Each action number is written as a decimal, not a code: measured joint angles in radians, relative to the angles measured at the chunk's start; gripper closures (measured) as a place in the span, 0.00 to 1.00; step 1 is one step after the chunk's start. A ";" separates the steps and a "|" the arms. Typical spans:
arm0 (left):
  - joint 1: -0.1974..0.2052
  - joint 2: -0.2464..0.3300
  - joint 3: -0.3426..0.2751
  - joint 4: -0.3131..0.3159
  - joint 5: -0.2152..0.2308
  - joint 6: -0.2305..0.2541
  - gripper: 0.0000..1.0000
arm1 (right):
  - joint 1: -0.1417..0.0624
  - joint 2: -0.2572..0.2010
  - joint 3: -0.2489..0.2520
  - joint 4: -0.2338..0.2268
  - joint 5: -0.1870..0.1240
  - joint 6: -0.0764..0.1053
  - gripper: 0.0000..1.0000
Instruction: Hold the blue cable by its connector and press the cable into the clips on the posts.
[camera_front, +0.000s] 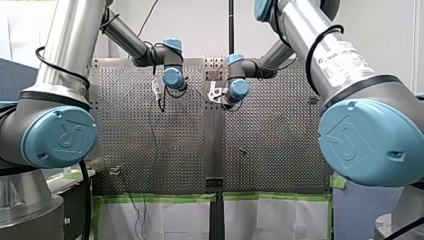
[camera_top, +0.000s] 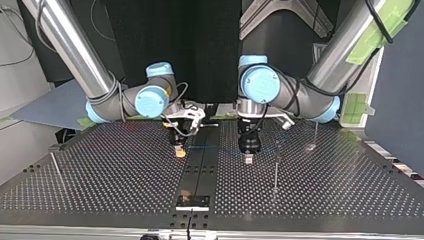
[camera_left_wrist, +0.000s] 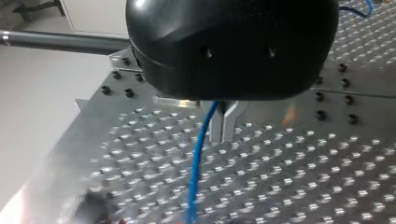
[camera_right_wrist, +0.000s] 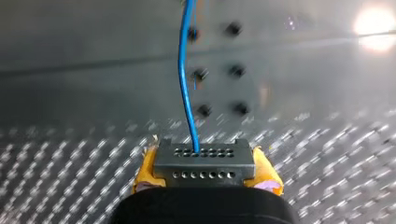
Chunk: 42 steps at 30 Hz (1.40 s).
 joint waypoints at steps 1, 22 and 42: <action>-0.008 -0.007 0.000 -0.007 -0.008 0.006 1.00 | -0.002 0.000 0.007 -0.001 0.001 0.000 1.00; -0.165 -0.170 -0.002 0.046 -0.102 -0.013 1.00 | -0.034 -0.060 0.181 -0.090 0.011 -0.008 1.00; -0.233 -0.216 -0.003 0.060 -0.132 -0.016 1.00 | -0.065 -0.123 0.370 -0.278 -0.077 0.000 1.00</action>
